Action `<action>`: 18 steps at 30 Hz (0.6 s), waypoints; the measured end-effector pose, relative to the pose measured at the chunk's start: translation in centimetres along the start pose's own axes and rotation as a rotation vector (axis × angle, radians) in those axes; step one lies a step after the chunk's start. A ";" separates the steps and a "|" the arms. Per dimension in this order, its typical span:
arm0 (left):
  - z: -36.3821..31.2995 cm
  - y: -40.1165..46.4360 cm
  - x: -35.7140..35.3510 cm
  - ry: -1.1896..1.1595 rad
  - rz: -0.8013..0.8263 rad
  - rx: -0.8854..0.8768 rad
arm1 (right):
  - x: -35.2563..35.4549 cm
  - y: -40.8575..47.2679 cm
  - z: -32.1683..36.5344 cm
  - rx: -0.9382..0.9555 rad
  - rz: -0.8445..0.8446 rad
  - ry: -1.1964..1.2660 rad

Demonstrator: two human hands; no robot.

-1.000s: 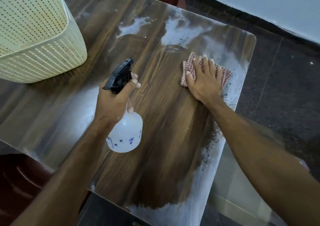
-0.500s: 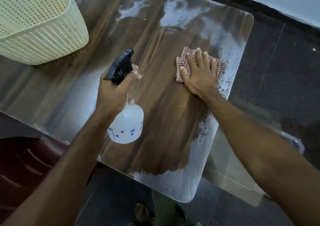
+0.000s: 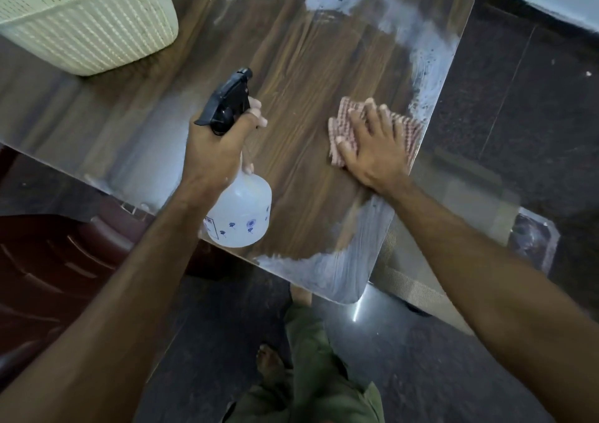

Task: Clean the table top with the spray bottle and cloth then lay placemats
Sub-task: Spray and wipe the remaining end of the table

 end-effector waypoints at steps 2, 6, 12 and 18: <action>0.5 -1.3 0.8 0.001 -0.007 0.011 | 0.3 -1.0 -1.6 -0.052 -0.040 0.016; 0.9 -4.4 2.1 -0.015 -0.026 -0.012 | -1.0 -7.8 0.6 -0.009 -0.014 -0.018; 1.7 -9.1 2.7 -0.030 -0.039 -0.012 | -4.6 -13.4 8.8 0.128 0.068 -0.013; 2.2 -13.0 4.0 0.011 -0.064 0.029 | -5.9 -18.1 11.5 0.281 0.107 -0.033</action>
Point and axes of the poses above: each hand's wrist, its own y-axis towards the middle knuckle, its own x-axis out of the back of the hand, z = x × y, the point moved 10 cm from there along y, towards the middle knuckle, and after that the axes turned 4 degrees about y, right-handed, at the moved point
